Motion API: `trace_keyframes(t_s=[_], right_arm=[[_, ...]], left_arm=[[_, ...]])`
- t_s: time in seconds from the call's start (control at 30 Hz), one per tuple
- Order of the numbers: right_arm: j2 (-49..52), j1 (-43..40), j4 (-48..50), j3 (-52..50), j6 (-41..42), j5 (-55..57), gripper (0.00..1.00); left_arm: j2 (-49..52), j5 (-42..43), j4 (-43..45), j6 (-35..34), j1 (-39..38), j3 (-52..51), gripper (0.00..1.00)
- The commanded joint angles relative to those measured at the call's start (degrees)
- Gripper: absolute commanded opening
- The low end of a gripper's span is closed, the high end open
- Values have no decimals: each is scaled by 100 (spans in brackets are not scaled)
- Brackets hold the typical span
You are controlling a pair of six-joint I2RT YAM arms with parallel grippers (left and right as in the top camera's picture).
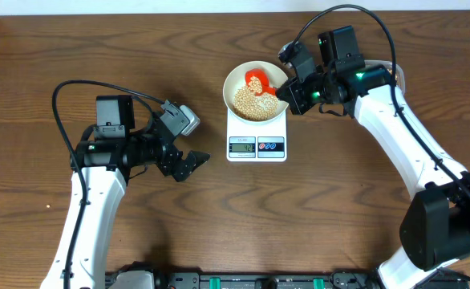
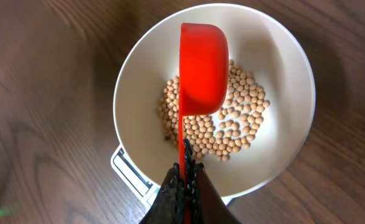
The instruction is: Scoop item into bowl and weigh 50g on scale
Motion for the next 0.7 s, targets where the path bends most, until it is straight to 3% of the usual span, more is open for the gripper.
trace_keyframes(t_s=[0.0, 0.67], right_arm=[[-131, -39, 11, 87, -42, -42, 1], [-131, -337, 76, 87, 92, -601, 1]], left_arm=[[-9, 92, -17, -4, -17, -11, 98], [-9, 92, -17, -4, -17, -11, 98]])
